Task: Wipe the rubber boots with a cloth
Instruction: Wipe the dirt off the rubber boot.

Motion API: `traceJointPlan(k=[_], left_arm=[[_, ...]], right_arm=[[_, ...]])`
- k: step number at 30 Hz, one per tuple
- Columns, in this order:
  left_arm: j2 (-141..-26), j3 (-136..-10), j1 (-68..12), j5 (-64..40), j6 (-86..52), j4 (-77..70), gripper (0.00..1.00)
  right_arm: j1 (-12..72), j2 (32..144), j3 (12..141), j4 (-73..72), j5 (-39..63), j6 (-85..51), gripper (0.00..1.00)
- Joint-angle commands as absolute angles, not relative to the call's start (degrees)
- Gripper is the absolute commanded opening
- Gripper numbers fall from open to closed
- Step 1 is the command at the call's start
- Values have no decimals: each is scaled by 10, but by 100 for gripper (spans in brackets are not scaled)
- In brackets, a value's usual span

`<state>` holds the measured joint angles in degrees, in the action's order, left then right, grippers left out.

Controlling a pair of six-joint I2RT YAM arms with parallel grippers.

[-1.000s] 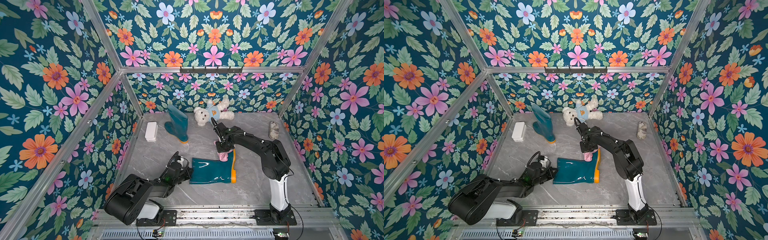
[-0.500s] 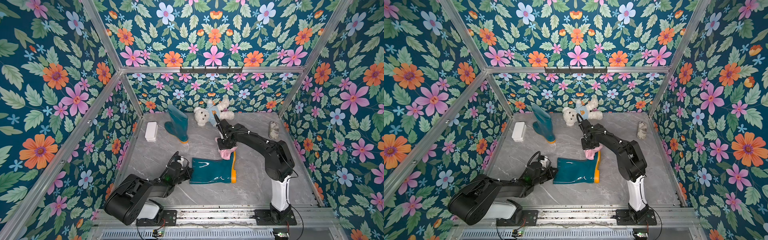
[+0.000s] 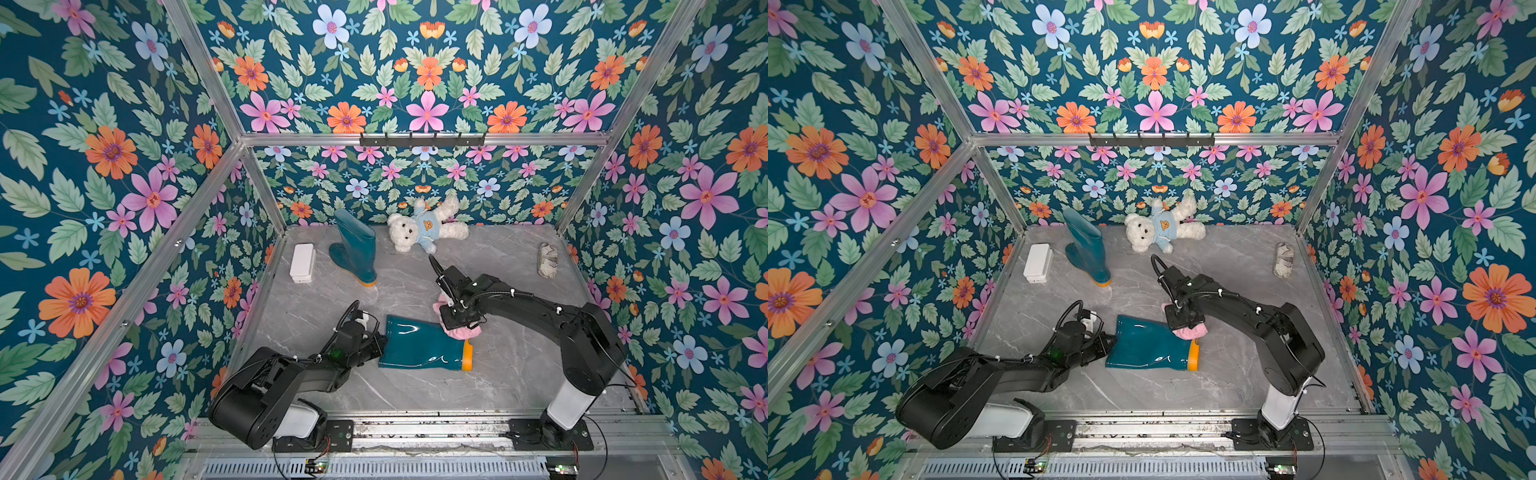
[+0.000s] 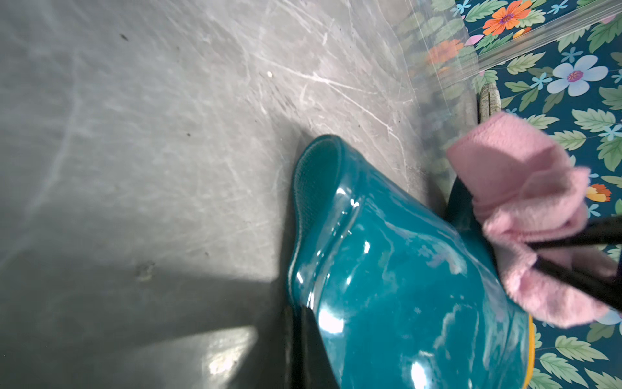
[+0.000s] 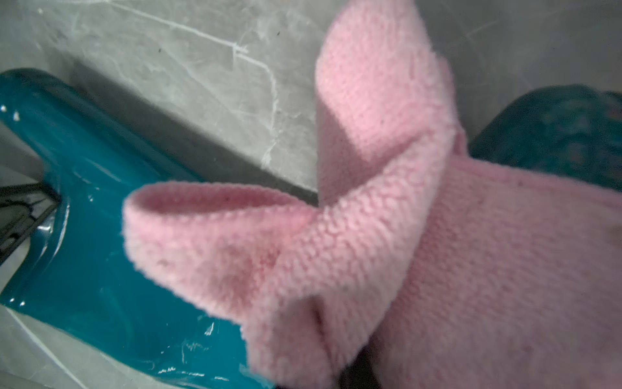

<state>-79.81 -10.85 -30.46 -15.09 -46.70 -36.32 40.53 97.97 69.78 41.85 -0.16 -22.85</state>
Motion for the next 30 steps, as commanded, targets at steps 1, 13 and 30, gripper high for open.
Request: traceJointPlan(k=[1, 13, 30], left_arm=[[-797, -105, -305, -141, -476, -284, 0], [-777, -110, -305, -128, -483, -261, 0], [-744, -118, -305, -109, -481, -222, 0]], right_arm=[[429, 940, 652, 429, 32, -273, 0], [582, 877, 571, 409, 37, -376, 0], [706, 945, 654, 435, 54, -387, 0]])
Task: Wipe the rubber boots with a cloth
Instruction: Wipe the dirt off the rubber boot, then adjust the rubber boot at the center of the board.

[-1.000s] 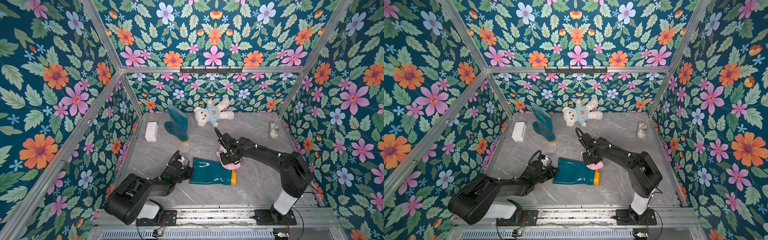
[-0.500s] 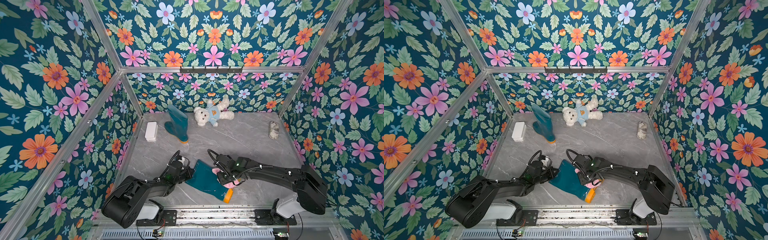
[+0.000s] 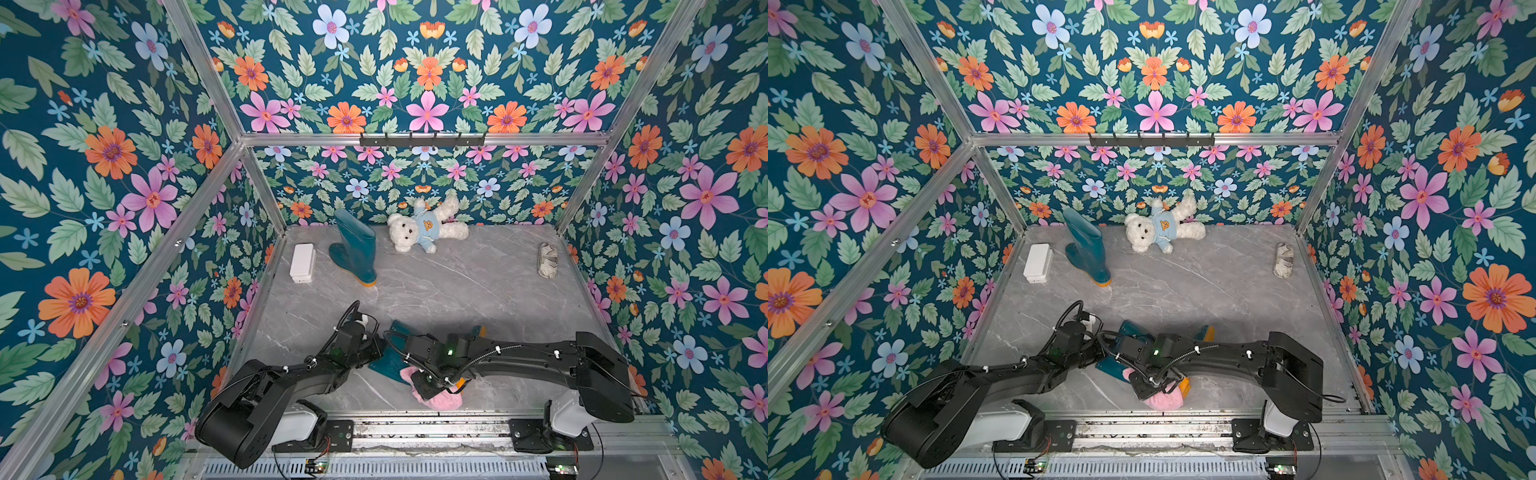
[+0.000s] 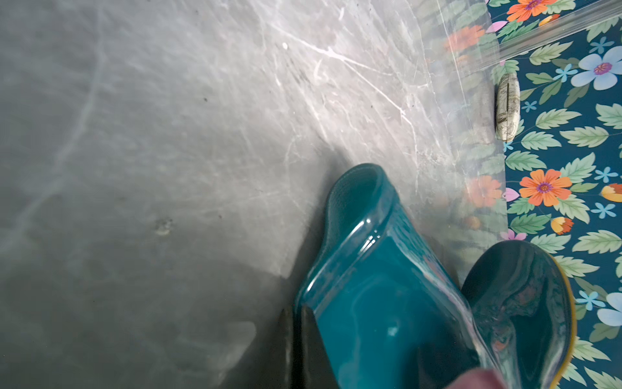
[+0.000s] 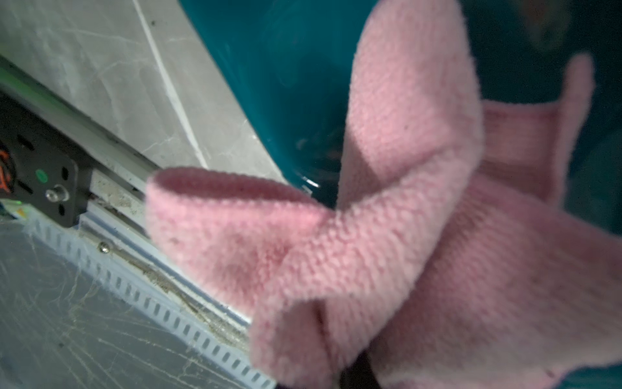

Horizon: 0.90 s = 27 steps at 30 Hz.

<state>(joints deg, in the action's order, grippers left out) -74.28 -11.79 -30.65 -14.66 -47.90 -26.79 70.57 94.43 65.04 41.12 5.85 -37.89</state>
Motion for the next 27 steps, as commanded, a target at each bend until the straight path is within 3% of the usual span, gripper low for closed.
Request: traceJointPlan(k=[1, 7, 15, 27], left_arm=[[-744, -118, -305, -110, -481, -222, 0], [-691, -143, -305, -113, -476, -162, 0], [-544, -248, -301, -62, -457, 34, 0], [-472, -450, -302, -63, -441, 198, 0]], right_arm=[[703, 943, 652, 438, 43, -385, 0], [586, 838, 585, 465, 2, -375, 0], [318, 597, 522, 496, 20, -315, 0], [176, 561, 546, 513, 58, -242, 0]])
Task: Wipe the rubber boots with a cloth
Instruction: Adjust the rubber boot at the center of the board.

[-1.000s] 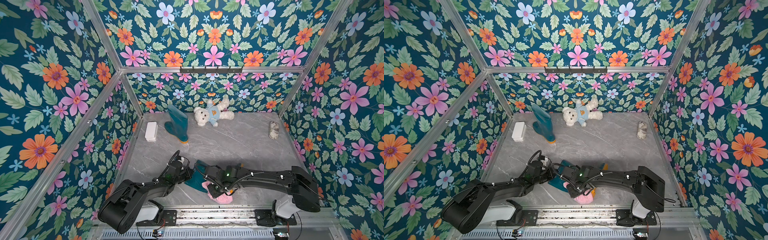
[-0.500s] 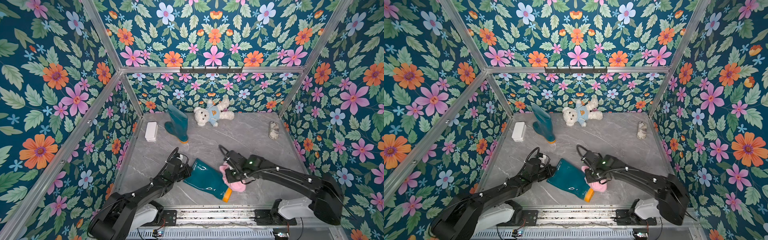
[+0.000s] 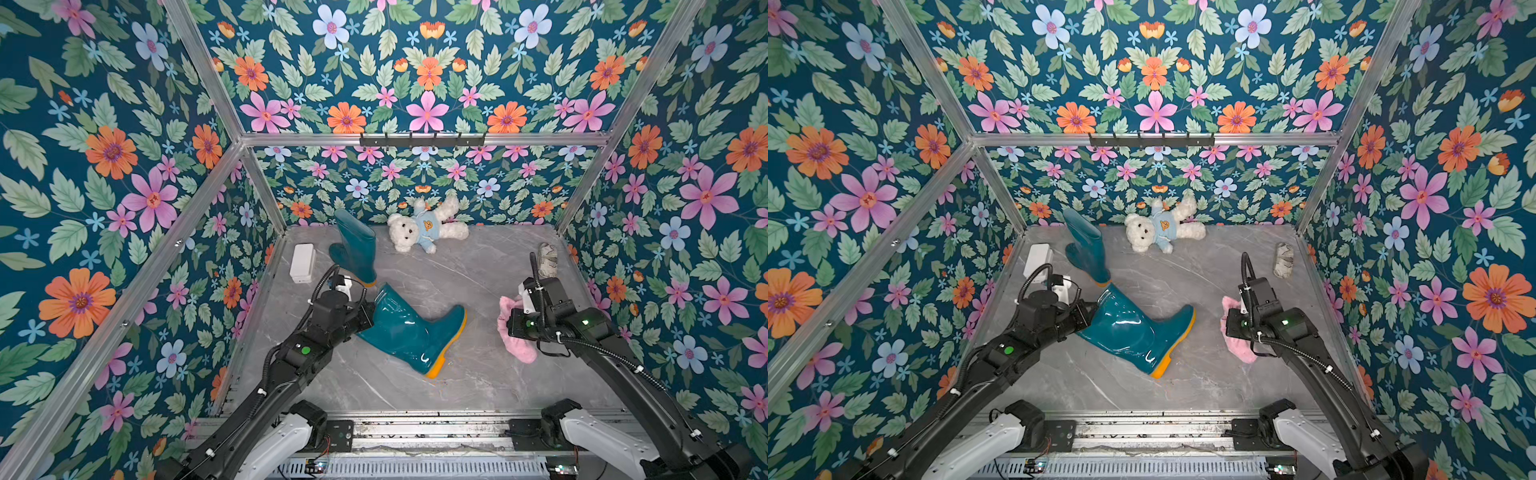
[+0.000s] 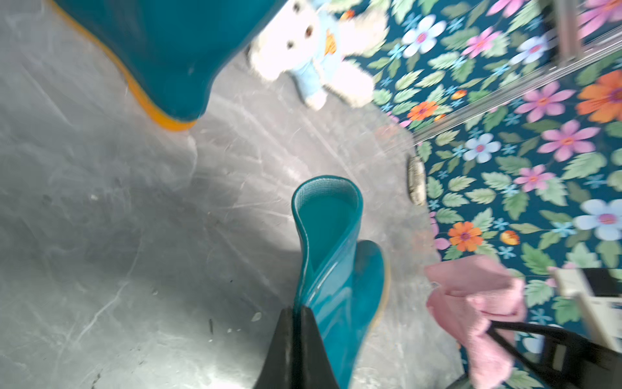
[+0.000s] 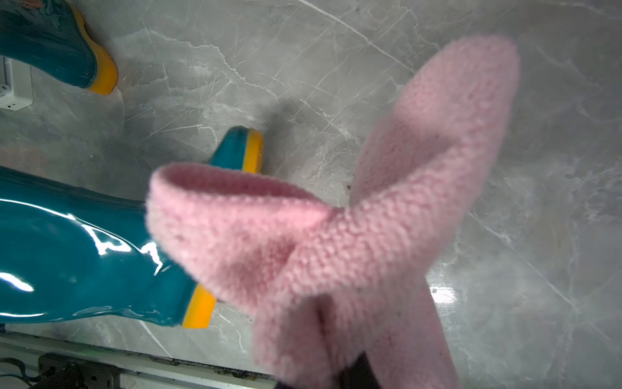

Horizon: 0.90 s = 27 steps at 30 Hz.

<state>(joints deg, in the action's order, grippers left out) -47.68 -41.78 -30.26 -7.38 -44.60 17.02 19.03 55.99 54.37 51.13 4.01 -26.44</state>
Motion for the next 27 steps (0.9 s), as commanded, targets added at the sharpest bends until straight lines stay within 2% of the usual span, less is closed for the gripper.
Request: traceJointPlan(k=[1, 7, 11, 15, 22, 27], left_arm=[[-471, -463, -302, -66, -441, 199, 0], [-515, -539, -341, -90, -452, 197, 0], [-584, -583, -450, -21, -451, 178, 0], [-681, -603, -520, -11, -457, 130, 0], [-838, -622, -568, -20, -491, 32, 0], [-974, -705, -588, -50, -489, -6, 0]], right_arm=[[169, 562, 546, 511, 62, -240, 0], [145, 561, 544, 500, 74, -230, 0], [132, 556, 534, 491, 86, -230, 0], [122, 548, 527, 485, 91, -229, 0], [94, 531, 522, 484, 103, -225, 0], [56, 513, 528, 487, 116, -228, 0]])
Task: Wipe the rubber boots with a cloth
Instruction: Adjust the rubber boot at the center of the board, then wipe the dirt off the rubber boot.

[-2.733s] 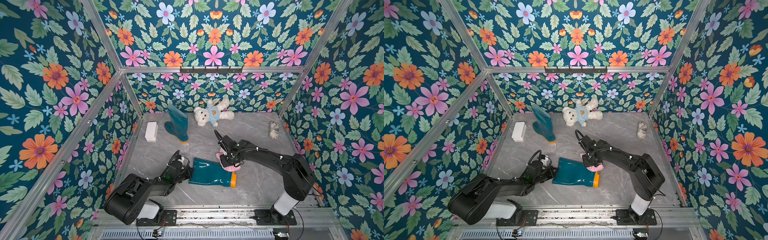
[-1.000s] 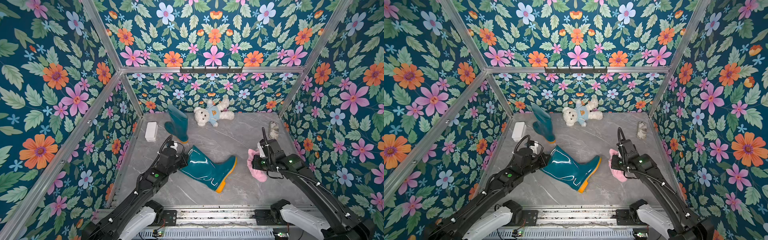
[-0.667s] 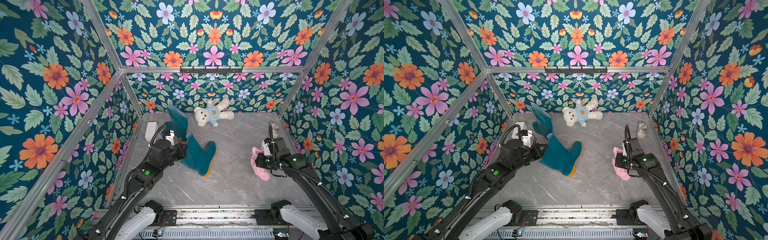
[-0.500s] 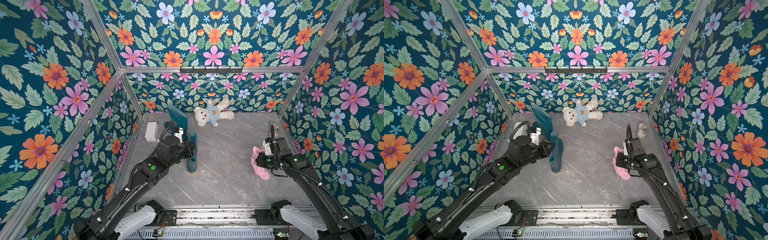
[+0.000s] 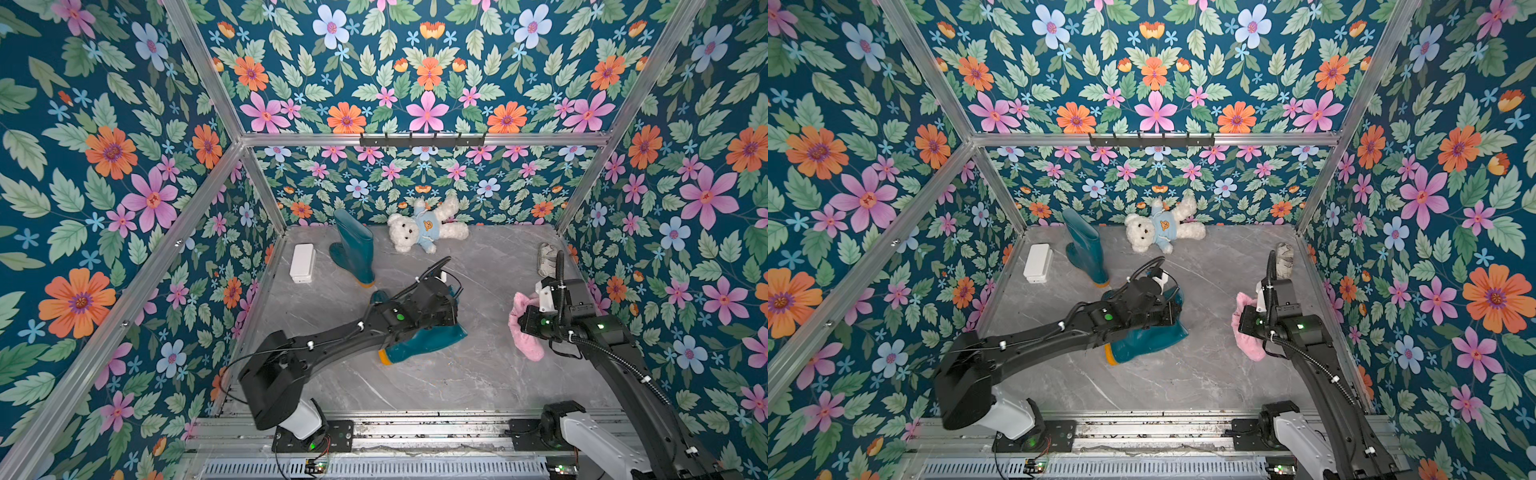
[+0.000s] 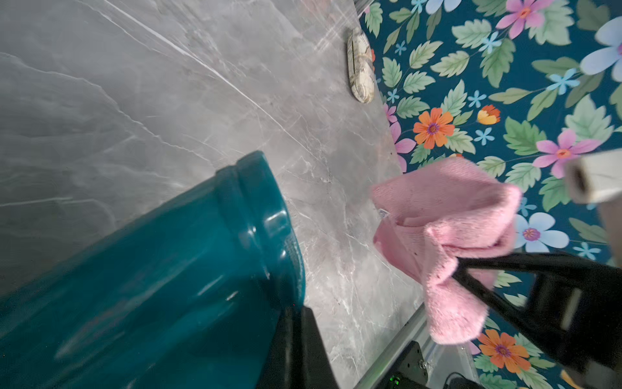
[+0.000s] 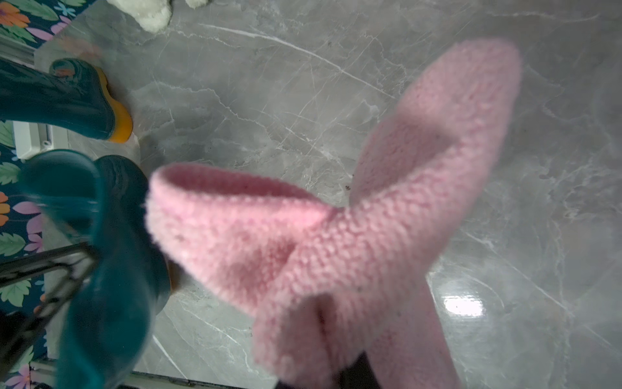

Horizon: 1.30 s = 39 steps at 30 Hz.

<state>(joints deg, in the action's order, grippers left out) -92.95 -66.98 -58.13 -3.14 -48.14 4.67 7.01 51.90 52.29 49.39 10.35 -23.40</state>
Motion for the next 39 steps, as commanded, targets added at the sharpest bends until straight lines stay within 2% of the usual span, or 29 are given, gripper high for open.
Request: traceJointPlan(k=[1, 5, 7, 8, 10, 14, 21, 29, 33, 39], left_arm=[[-1001, -727, -594, -55, -487, -6, 0], [-1123, -815, -601, -103, -482, -5, 0], [-1161, -838, -601, -124, -481, -18, 27], [-1172, -848, -601, -128, -480, -20, 37], [-1178, -863, -601, -134, -473, -18, 49], [-1142, -860, -601, -122, -450, 13, 60], [-969, -742, -598, -12, -409, 86, 61], [-784, -533, -555, 99, -410, 130, 62], [-747, -466, -526, 89, -420, 107, 62], [-765, -449, -523, 94, -419, 113, 62]], right_arm=[[47, 510, 530, 489, 120, -229, 0], [19, 500, 538, 491, 133, -229, 0], [14, 498, 541, 494, 134, -229, 0], [13, 498, 544, 496, 135, -230, 0], [13, 497, 548, 499, 134, -230, 0], [13, 499, 561, 505, 132, -230, 0], [13, 516, 570, 488, 156, -242, 0], [12, 533, 574, 476, 188, -250, 0], [14, 538, 574, 474, 197, -256, 0], [45, 552, 583, 473, 177, -264, 0]])
